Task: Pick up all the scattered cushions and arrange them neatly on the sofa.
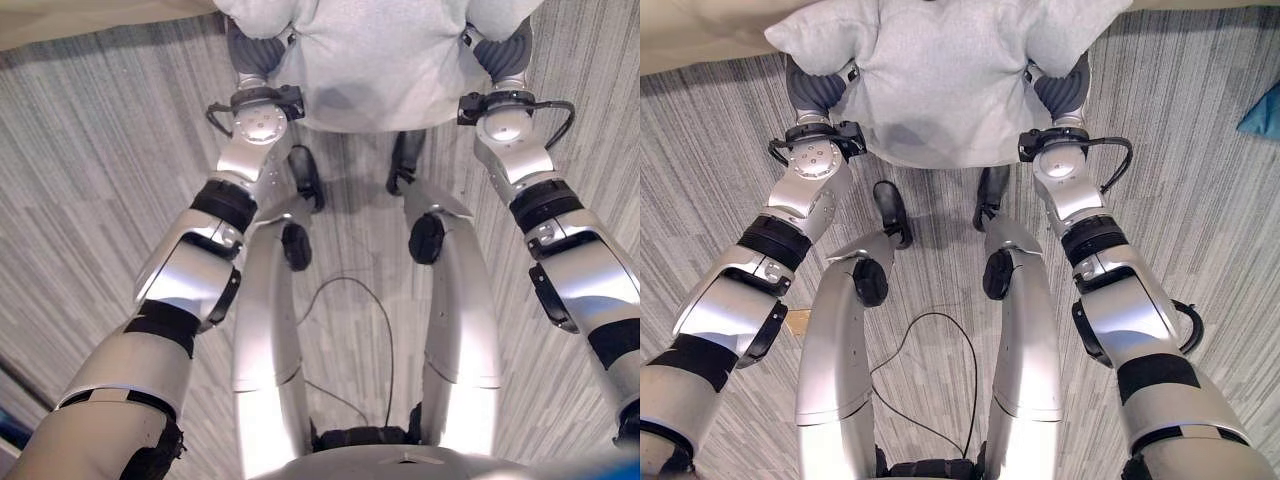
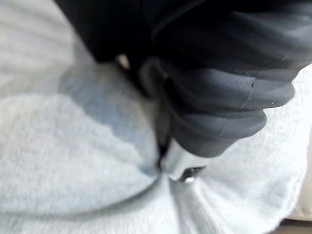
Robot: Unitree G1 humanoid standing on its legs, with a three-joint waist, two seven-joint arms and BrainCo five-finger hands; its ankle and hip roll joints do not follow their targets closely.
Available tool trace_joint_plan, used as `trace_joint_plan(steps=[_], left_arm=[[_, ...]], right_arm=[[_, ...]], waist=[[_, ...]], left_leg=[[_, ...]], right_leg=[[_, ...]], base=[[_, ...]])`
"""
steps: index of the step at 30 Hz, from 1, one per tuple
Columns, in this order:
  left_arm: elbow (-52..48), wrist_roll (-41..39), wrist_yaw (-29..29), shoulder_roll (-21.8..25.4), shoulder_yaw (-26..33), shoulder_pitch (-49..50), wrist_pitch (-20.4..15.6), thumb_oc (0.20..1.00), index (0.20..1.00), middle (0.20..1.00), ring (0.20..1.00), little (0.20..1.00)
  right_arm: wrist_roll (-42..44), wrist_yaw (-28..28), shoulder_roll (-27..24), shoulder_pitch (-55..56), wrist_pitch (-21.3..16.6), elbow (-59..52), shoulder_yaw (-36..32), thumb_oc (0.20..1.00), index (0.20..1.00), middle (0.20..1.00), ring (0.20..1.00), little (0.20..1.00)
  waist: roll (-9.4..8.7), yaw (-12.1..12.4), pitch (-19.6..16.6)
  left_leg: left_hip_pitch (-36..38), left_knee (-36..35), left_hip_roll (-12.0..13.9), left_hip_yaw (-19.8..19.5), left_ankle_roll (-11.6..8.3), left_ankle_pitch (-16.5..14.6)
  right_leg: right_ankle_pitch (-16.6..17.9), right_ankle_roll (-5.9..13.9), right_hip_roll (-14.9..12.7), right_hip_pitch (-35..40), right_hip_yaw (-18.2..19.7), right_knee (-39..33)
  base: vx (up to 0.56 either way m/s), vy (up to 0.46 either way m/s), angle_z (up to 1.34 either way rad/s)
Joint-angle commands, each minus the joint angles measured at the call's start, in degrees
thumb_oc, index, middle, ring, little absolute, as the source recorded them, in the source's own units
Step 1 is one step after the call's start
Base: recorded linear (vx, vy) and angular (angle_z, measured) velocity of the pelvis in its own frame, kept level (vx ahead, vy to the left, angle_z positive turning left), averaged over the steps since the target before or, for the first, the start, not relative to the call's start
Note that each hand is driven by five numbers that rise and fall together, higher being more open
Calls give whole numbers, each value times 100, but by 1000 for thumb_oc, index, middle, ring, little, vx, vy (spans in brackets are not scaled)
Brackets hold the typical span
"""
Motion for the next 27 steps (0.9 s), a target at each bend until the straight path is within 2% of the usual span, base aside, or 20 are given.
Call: trace_joint_plan(steps=[1,6,11,12,14,17,18,19,20,21,22,24,27], left_arm=[[-1031,204,-290,-347,161,274,-757,200,200,200,200,200],[-1453,604,-384,-267,158,751,-715,200,200,200,200,200],[-2104,949,-572,-332,259,1694,-716,200,200,200,200,200],[-2337,1017,-663,-349,317,2086,-748,200,200,200,200,200],[-2407,999,-701,-404,341,2301,-765,200,200,200,200,200],[-2595,1240,-823,-382,391,2895,-722,200,200,200,200,200],[-2611,1247,-819,-382,388,2919,-716,200,200,200,200,200],[-2697,1312,-884,-406,386,3146,-708,200,200,200,200,200],[-2751,1368,-947,-436,387,3346,-723,200,200,200,200,200],[-2766,1473,-1004,-403,362,3506,-715,200,200,200,200,200],[-2816,1510,-1080,-394,372,3704,-710,200,200,200,200,200],[-2958,1451,-1339,-475,453,4347,-720,200,200,200,200,200],[-3001,1401,-1502,-487,485,4722,-689,200,200,200,200,200]], right_arm=[[-232,224,516,46,-711,-1201,306,200,200,200,200,200],[-369,319,363,535,-774,-1608,155,200,200,200,200,200],[-715,473,421,1467,-796,-2298,58,200,200,200,200,200],[-970,547,398,1825,-770,-2486,77,200,200,200,200,200],[-1023,575,456,2043,-775,-2582,58,200,200,200,200,200],[-1017,739,519,2787,-793,-2866,-42,200,200,200,200,200],[-1019,742,520,2809,-789,-2878,-43,200,200,200,200,200],[-1051,805,537,3077,-786,-2951,-55,200,200,200,200,200],[-1023,905,595,3323,-811,-3005,-71,200,200,200,200,200],[-1018,980,610,3538,-800,-2989,-67,200,200,200,200,200],[-1019,1042,630,3752,-784,-3027,-84,200,200,200,200,200],[-1047,1313,708,4428,-754,-3195,-166,200,200,200,200,200],[-1057,1428,724,4790,-722,-3230,-281,200,200,200,200,200]], waist=[[305,-38,-851],[328,-40,-968],[251,-9,-1128],[219,29,-1195],[203,41,-1214],[143,84,-1314],[142,85,-1298],[122,98,-1318],[94,99,-1348],[71,111,-1368],[53,117,-1395],[3,110,-1597],[-20,92,-1857]], left_leg=[[-69,-446,-53,-572,-341,271],[685,-1068,-59,-606,-380,392],[1930,-1854,-43,-636,-455,522],[2426,-2115,-53,-661,-470,540],[2689,-2212,-63,-654,-481,551],[3593,-2547,-87,-665,-498,546],[3639,-2568,-87,-666,-499,552],[3984,-2696,-97,-653,-508,551],[4249,-2875,-106,-598,-481,727],[4609,-3008,-128,-590,-487,743],[4914,-3114,-131,-575,-494,743],[6051,-3612,-187,-475,-549,751],[6927,-3973,-293,-367,-574,676]], right_leg=[[-530,795,156,260,162,274],[-490,826,170,1041,34,-231],[-407,854,177,2283,-77,-1004],[-396,868,147,2752,-116,-1245],[-382,874,139,3020,-144,-1373],[-363,889,160,3919,-254,-1788],[-359,890,162,3965,-257,-1809],[-353,897,167,4312,-307,-1967],[-172,866,169,4614,-358,-2216],[-151,883,177,4988,-407,-2396],[-146,898,190,5298,-438,-2537],[-33,996,246,6456,-526,-3146],[57,1112,296,7329,-506,-3588]], base=[[-48,-37,4],[-35,-8,8],[-11,-5,4],[13,1,6],[36,1,1],[78,16,2],[76,12,8],[-1,32,6],[59,41,7],[68,49,11],[211,86,14],[262,146,4],[247,166,-9]])
